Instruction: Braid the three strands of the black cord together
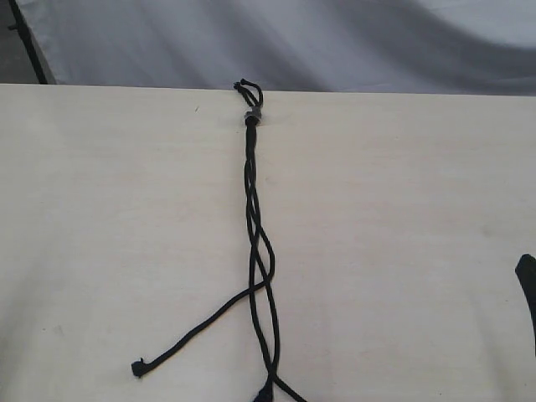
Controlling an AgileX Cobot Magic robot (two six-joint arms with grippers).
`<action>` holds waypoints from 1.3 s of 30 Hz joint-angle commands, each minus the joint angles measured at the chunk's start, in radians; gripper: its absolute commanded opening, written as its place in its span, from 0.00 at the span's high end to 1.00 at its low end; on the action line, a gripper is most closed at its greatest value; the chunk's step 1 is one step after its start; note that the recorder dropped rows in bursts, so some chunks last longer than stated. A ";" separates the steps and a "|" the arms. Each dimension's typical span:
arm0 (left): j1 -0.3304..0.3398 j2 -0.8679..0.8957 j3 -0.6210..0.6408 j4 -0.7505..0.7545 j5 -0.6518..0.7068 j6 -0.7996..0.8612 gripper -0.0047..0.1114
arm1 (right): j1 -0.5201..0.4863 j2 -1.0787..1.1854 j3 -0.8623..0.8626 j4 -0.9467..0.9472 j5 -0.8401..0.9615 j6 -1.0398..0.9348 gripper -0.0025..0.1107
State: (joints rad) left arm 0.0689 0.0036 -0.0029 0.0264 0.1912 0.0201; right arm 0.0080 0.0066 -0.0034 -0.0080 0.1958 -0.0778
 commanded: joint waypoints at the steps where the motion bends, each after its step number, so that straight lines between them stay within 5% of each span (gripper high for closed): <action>1: 0.003 -0.004 0.003 -0.011 0.003 0.002 0.96 | -0.006 -0.007 0.003 0.008 0.001 -0.009 0.05; 6: 0.003 -0.004 0.003 -0.011 0.003 0.002 0.96 | -0.006 -0.007 0.003 0.001 0.016 0.002 0.06; 9: 0.003 -0.004 0.003 -0.011 0.003 0.002 0.96 | -0.006 -0.007 0.003 -0.003 0.020 0.002 0.15; 18: 0.003 -0.004 0.003 -0.011 0.003 0.002 0.96 | -0.006 -0.007 0.003 0.008 0.045 0.011 0.98; 39: 0.003 -0.004 0.003 -0.011 0.003 0.002 0.96 | -0.006 -0.007 0.003 0.000 0.151 0.032 0.98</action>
State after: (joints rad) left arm 0.0689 0.0036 -0.0029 0.0264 0.1912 0.0201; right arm 0.0080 0.0066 -0.0034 0.0000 0.3489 -0.0504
